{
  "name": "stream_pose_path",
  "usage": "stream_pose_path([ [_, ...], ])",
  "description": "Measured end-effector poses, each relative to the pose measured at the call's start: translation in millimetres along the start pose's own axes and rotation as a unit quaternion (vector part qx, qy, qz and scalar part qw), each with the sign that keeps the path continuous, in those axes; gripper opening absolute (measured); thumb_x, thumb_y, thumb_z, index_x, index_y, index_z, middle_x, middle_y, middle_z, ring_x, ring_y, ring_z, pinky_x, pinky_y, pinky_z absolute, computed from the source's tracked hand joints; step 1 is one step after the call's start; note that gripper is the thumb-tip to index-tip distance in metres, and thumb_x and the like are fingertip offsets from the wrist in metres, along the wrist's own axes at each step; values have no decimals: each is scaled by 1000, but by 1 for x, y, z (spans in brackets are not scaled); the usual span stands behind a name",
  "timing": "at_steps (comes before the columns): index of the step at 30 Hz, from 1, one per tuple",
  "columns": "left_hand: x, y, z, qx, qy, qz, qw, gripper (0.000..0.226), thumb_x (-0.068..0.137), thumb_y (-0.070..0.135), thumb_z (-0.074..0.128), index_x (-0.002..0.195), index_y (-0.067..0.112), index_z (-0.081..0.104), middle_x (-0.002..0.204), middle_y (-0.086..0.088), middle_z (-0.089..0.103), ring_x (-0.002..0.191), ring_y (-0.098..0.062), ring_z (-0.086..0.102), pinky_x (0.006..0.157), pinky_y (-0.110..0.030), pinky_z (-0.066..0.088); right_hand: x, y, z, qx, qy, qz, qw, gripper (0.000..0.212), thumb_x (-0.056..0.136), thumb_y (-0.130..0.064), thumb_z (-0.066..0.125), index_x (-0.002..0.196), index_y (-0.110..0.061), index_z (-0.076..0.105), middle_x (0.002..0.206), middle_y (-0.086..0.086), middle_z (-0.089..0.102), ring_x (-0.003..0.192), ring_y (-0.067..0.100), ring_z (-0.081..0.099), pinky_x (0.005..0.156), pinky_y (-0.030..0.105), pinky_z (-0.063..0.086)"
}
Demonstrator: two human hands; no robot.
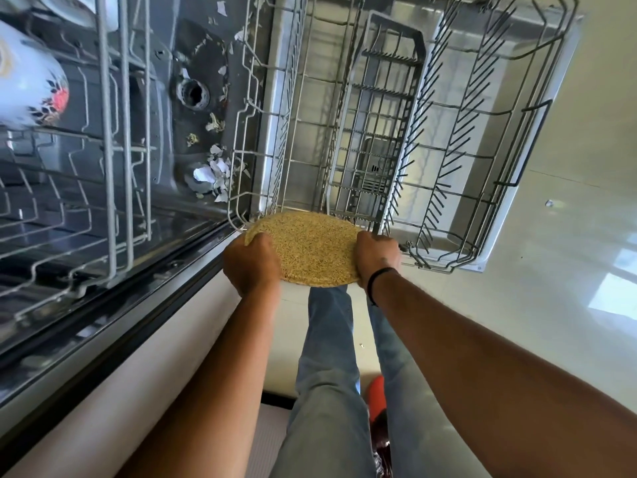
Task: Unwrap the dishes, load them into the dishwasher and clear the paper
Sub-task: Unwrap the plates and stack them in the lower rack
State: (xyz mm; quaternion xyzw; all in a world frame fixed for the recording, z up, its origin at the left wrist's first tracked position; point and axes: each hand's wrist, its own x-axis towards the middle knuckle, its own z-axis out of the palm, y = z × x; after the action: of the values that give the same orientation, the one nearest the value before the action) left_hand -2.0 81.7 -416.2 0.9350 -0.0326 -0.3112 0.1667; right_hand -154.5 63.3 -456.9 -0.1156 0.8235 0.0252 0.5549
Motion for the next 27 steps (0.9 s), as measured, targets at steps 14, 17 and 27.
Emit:
stream_pose_path([
  [14, 105, 12, 13, -76, -44, -126, 988, 25, 79, 9, 75, 97, 7, 58, 92, -7, 72, 80, -20, 74, 70, -36, 63, 11, -29, 28, 42, -147, 41, 987, 28, 96, 1, 46, 70, -9, 47, 59, 9, 48, 35, 15, 48, 38, 20, 43],
  [17, 108, 10, 13, -76, -43, -128, 988, 36, 78, 12, 77, 107, 3, 58, 86, -5, 69, 79, -20, 74, 74, -39, 63, 8, -29, 27, 47, -144, 39, 988, 29, 96, 1, 47, 68, -8, 48, 45, 4, 48, 27, 13, 45, 37, 20, 42],
  [27, 30, 14, -12, -64, -18, -11, 998, 26, 79, 7, 76, 62, 16, 57, 66, 0, 64, 68, -21, 66, 65, -39, 58, -15, 6, 9, 15, 16, -61, 998, 34, 74, -44, 46, 77, -12, 56, 72, 3, 59, 77, 32, 61, 72, 42, 55],
])
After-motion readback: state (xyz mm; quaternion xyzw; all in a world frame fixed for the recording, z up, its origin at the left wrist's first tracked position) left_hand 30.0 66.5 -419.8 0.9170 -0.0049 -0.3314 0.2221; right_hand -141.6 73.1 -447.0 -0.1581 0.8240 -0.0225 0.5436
